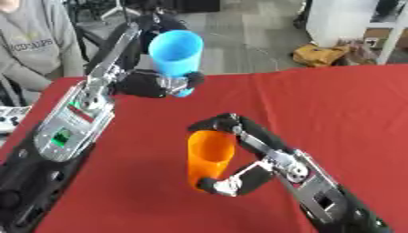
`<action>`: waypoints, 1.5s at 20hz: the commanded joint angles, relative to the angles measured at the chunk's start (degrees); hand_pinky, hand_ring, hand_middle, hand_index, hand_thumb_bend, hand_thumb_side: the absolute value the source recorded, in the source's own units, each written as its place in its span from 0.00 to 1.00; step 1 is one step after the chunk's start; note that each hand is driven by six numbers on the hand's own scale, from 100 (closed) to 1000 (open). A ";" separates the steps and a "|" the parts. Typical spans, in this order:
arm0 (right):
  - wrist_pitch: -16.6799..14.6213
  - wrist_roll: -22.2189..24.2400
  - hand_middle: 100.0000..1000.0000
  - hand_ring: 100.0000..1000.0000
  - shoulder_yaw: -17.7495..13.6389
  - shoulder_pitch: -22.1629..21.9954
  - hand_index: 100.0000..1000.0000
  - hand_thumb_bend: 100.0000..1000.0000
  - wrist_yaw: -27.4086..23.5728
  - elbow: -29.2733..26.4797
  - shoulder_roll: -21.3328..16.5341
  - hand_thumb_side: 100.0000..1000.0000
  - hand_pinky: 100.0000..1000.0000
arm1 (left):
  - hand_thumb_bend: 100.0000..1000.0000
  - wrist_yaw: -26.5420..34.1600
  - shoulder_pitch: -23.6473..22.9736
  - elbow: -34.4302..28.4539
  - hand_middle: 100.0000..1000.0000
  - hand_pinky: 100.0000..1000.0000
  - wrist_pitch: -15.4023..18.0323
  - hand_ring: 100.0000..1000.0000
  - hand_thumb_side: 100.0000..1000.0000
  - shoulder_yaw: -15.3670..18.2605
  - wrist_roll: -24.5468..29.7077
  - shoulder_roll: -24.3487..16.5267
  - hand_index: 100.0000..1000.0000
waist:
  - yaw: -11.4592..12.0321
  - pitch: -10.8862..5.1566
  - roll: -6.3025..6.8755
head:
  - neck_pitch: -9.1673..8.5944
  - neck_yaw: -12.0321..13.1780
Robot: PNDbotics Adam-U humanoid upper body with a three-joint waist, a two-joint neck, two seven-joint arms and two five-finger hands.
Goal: Pour the contents of one cup into another cup.
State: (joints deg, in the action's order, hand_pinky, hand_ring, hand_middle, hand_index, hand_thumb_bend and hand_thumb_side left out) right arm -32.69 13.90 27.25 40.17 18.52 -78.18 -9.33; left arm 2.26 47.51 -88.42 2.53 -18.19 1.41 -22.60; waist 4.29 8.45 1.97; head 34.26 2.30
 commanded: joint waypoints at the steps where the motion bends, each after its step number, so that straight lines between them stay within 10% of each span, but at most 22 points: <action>1: -0.58 1.20 0.43 0.45 -0.28 1.65 0.84 0.39 0.40 1.23 0.50 0.37 0.52 | 0.59 -1.04 1.46 -0.83 0.23 0.25 0.63 0.19 0.00 0.12 0.16 -0.08 0.64 | 0.17 -0.95 0.04 | -0.65 -0.28; 30: -4.05 -0.80 0.43 0.46 -2.73 3.65 0.85 0.39 10.00 7.20 0.08 0.47 0.52 | 0.60 -26.08 -2.76 -5.33 0.23 0.26 9.55 0.19 0.00 0.10 3.02 -3.13 0.62 | 0.32 -1.03 -0.31 | -0.77 -0.28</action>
State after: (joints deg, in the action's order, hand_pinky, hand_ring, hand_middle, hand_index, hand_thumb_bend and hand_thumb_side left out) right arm -36.54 12.89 25.07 42.41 27.89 -69.70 -8.75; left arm -22.69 43.90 -93.34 11.73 -18.49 4.84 -24.96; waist 4.62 8.45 1.66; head 33.86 1.93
